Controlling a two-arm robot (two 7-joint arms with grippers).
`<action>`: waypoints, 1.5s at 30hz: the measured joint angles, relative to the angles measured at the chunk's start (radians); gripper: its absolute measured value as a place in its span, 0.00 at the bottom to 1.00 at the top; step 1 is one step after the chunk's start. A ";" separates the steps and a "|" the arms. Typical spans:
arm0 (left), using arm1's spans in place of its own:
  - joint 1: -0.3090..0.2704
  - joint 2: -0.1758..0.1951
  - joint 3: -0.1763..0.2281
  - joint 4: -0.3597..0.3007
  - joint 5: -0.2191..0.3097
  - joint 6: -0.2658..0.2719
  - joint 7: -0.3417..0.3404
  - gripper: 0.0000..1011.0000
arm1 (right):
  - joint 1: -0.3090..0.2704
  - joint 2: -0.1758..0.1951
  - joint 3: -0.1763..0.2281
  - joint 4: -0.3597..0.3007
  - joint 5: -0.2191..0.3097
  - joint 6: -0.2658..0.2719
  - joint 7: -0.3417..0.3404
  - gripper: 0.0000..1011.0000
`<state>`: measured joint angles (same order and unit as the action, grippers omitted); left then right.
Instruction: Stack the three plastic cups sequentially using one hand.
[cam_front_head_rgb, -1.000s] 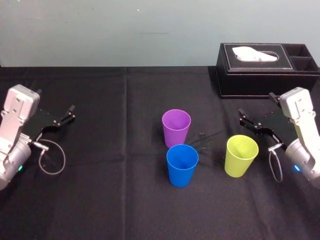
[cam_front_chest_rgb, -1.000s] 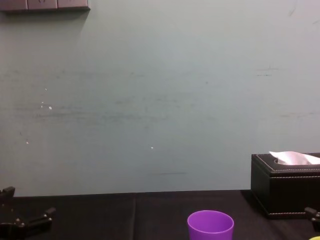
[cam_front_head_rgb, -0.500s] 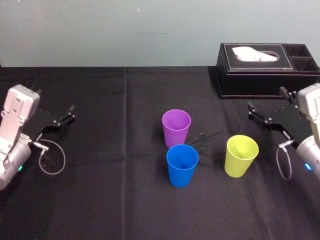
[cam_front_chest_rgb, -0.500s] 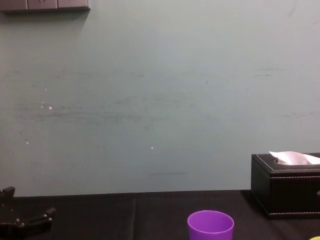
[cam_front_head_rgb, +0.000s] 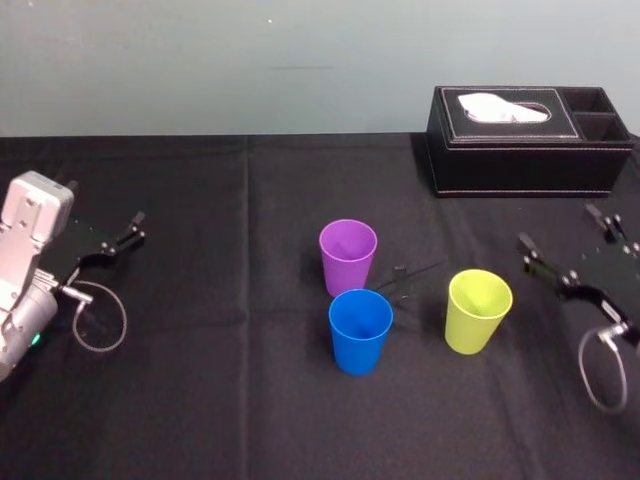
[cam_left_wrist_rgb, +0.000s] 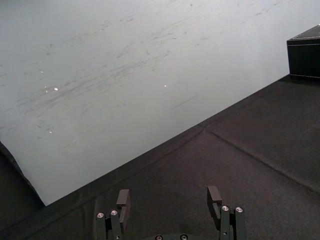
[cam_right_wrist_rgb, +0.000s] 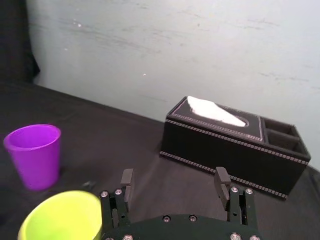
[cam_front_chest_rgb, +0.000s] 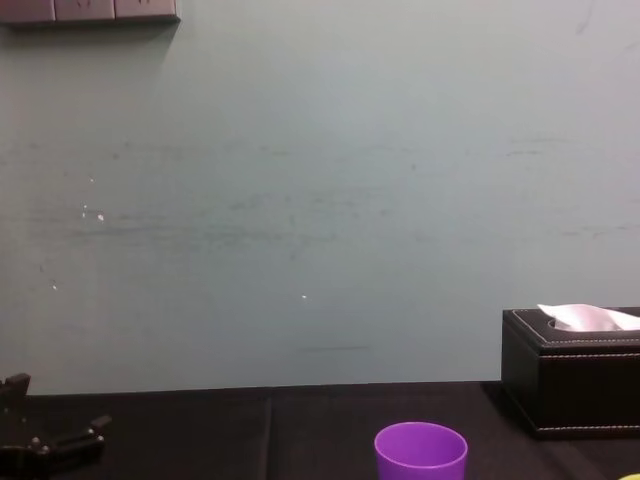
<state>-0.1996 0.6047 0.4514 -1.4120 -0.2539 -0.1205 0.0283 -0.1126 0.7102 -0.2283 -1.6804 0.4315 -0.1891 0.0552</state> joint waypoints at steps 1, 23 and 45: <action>0.000 0.000 0.000 0.000 0.000 0.000 0.000 1.00 | -0.016 0.006 0.007 -0.010 0.006 -0.001 0.004 0.99; 0.000 0.000 0.000 0.000 0.000 0.000 0.000 1.00 | -0.257 0.063 0.090 -0.130 0.117 0.074 0.129 0.99; 0.000 0.000 0.000 0.000 0.000 0.000 0.000 1.00 | -0.157 -0.054 0.012 -0.047 0.047 0.082 0.208 0.99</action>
<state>-0.1996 0.6047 0.4513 -1.4120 -0.2539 -0.1206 0.0283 -0.2699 0.6567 -0.2166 -1.7278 0.4785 -0.1074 0.2631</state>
